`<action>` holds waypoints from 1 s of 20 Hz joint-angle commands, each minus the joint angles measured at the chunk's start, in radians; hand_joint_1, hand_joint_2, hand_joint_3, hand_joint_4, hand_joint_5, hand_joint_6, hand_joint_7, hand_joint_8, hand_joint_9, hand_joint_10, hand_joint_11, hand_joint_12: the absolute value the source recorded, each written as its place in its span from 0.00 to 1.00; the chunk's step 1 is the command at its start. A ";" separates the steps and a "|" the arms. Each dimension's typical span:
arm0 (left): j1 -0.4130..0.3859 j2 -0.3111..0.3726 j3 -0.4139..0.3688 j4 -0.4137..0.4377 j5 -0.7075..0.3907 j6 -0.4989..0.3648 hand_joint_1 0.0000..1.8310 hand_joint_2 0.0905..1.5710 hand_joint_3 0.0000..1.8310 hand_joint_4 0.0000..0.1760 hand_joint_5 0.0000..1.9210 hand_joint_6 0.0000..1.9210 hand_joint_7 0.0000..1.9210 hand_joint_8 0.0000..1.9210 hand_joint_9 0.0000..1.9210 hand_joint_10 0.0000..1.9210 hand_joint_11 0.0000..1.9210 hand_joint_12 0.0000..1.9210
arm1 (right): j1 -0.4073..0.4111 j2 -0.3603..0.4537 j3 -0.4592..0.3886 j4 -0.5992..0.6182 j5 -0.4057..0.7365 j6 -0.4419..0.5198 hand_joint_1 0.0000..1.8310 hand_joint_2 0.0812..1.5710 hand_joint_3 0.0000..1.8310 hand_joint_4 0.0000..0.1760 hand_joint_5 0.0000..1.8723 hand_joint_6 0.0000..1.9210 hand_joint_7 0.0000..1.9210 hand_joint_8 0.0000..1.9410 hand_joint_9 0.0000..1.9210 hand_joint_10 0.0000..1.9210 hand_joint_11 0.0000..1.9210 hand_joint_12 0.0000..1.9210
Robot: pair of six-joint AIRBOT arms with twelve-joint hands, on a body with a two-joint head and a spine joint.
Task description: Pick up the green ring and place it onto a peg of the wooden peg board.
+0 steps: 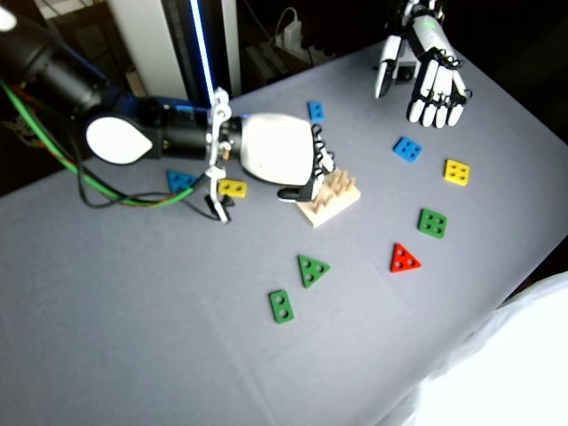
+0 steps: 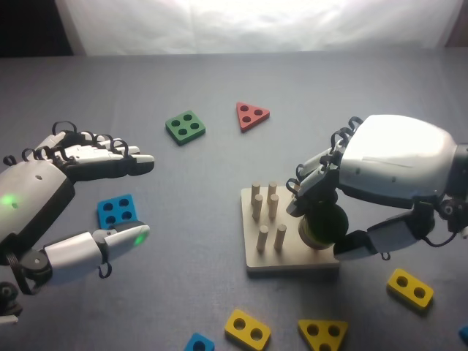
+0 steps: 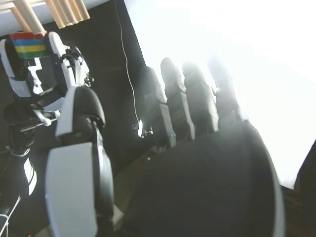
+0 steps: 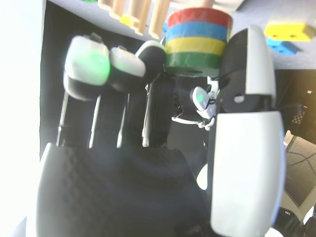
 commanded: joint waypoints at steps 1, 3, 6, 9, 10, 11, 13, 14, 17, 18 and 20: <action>-0.007 -0.001 -0.001 0.019 -0.123 -0.008 0.44 0.69 0.00 0.00 0.35 0.00 0.29 0.00 0.22 0.00 0.00 0.41 | 0.018 -0.006 0.003 0.019 0.095 0.002 0.68 0.71 0.00 0.00 0.58 0.30 0.45 0.74 0.56 1.00 0.63 1.00; -0.007 -0.001 -0.001 0.019 -0.123 -0.008 0.44 0.69 0.00 0.00 0.35 0.00 0.28 0.00 0.22 0.00 0.00 0.40 | 0.019 -0.009 0.006 0.018 0.089 0.002 0.65 0.66 0.00 0.00 0.60 0.38 0.39 0.87 0.59 1.00 0.67 1.00; -0.007 -0.002 -0.001 0.019 -0.124 -0.008 0.44 0.69 0.00 0.00 0.35 0.00 0.29 0.00 0.22 0.00 0.00 0.39 | 0.019 -0.011 0.006 0.020 0.091 0.002 0.66 0.74 0.00 0.00 0.50 0.45 0.39 0.83 0.54 1.00 0.65 1.00; -0.007 -0.002 -0.001 0.019 -0.125 -0.008 0.43 0.69 0.00 0.00 0.36 0.00 0.29 0.00 0.22 0.00 0.00 0.42 | 0.021 -0.011 0.006 0.024 0.101 0.002 0.54 0.67 0.00 0.03 0.35 0.07 0.22 0.29 0.29 0.75 0.36 0.83; -0.007 -0.002 -0.001 0.019 -0.127 -0.008 0.44 0.69 0.00 0.00 0.36 0.00 0.29 0.00 0.22 0.00 0.00 0.43 | 0.021 -0.011 0.005 0.025 0.103 0.002 0.52 0.65 0.00 0.16 0.32 0.02 0.20 0.16 0.23 0.51 0.25 0.67; -0.007 -0.002 -0.001 0.018 -0.128 -0.009 0.43 0.69 0.00 0.00 0.36 0.00 0.29 0.00 0.22 0.00 0.00 0.44 | 0.021 -0.010 0.002 0.025 0.105 0.002 0.50 0.66 0.00 0.26 0.31 0.00 0.23 0.04 0.23 0.30 0.16 0.61; -0.006 -0.002 -0.002 0.017 -0.129 -0.010 0.43 0.69 0.00 0.00 0.36 0.00 0.29 0.00 0.22 0.00 0.00 0.44 | 0.021 -0.009 -0.003 0.034 0.120 0.003 0.51 0.65 0.00 0.20 0.32 0.00 0.23 0.02 0.21 0.29 0.13 0.67; -0.006 -0.002 -0.003 0.017 -0.130 -0.010 0.43 0.69 0.00 0.00 0.36 0.00 0.29 0.00 0.22 0.00 0.00 0.44 | 0.021 -0.009 -0.005 0.041 0.139 0.017 0.51 0.65 0.00 0.20 0.32 0.00 0.23 0.02 0.21 0.29 0.13 0.67; -0.006 -0.002 -0.003 0.017 -0.135 -0.014 0.44 0.69 0.00 0.00 0.35 0.00 0.29 0.00 0.21 0.00 0.00 0.41 | 0.004 0.013 -0.007 0.081 0.221 0.068 0.50 0.63 0.00 0.16 0.32 0.00 0.23 0.00 0.19 0.17 0.03 0.65; -0.006 -0.002 -0.003 0.016 -0.139 -0.015 0.44 0.69 0.00 0.00 0.35 0.00 0.29 0.00 0.21 0.00 0.00 0.41 | -0.005 0.033 -0.015 0.109 0.253 0.069 0.50 0.63 0.00 0.16 0.32 0.00 0.23 0.00 0.19 0.17 0.03 0.65; -0.004 -0.002 -0.004 0.002 -0.169 -0.017 0.48 0.68 0.00 0.00 0.38 0.00 0.29 0.00 0.24 0.01 0.00 0.47 | -0.044 0.077 -0.038 0.199 0.354 0.069 0.42 0.65 0.00 0.16 0.28 0.00 0.22 0.00 0.19 0.05 0.00 0.57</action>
